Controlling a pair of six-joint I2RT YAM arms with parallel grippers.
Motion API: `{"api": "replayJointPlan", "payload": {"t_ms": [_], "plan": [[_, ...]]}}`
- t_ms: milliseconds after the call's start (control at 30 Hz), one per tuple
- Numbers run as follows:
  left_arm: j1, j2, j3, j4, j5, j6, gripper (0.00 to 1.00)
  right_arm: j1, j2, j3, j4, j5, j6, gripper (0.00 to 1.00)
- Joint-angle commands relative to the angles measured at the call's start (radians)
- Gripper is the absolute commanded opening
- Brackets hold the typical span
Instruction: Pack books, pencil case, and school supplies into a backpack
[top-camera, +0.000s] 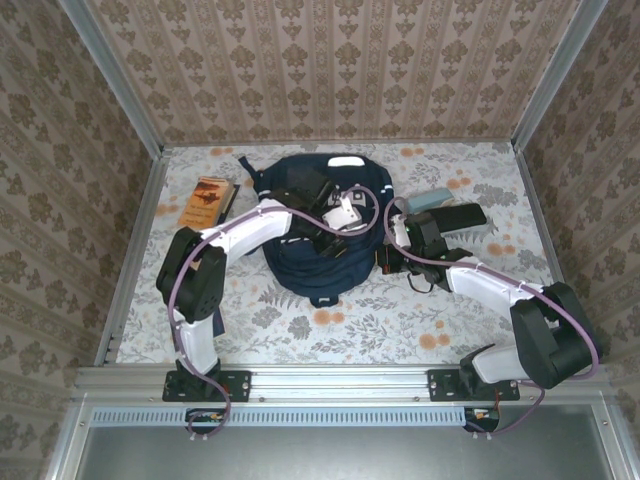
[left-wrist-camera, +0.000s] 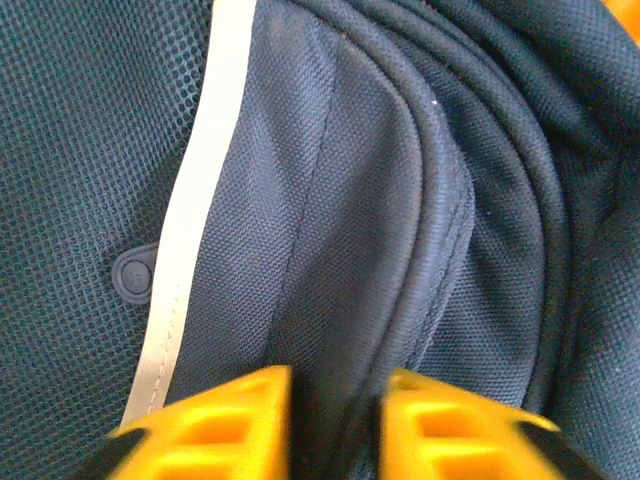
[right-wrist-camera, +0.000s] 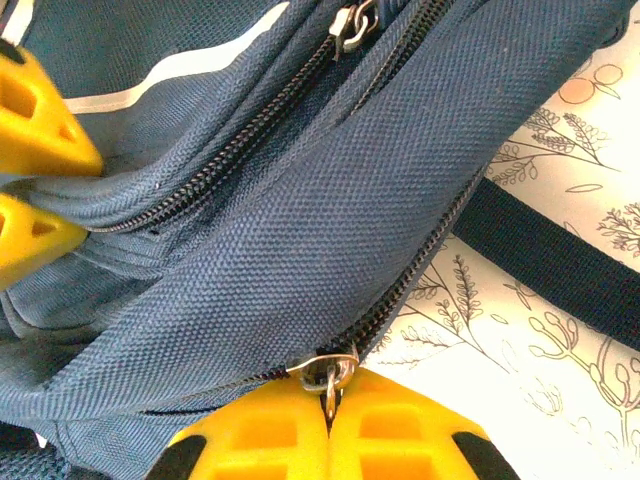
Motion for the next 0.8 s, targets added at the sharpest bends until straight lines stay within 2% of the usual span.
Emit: {"api": "replayJointPlan", "payload": {"t_ms": [0,100,233,333,533,767], "plan": [[-0.008,0.015,0.015,0.104,-0.122,-0.049,0.13,0.000,-0.002,0.056,-0.052,-0.062,-0.030,0.00],[-0.019,-0.002,0.002,0.158,-0.210,-0.129,0.01,0.016,-0.023,0.064,-0.113,-0.072,-0.056,0.00],[-0.021,-0.040,-0.026,0.222,-0.334,-0.262,0.00,0.064,-0.085,0.055,-0.164,-0.097,-0.090,0.00],[-0.021,-0.067,-0.032,0.240,-0.360,-0.335,0.00,0.109,-0.125,0.035,-0.149,-0.115,-0.069,0.00],[-0.010,-0.090,-0.053,0.297,-0.291,-0.437,0.00,0.188,-0.149,-0.027,0.027,-0.155,0.061,0.00],[0.005,-0.120,-0.087,0.358,-0.231,-0.540,0.00,0.304,-0.063,-0.014,0.181,-0.085,0.152,0.00]]}}
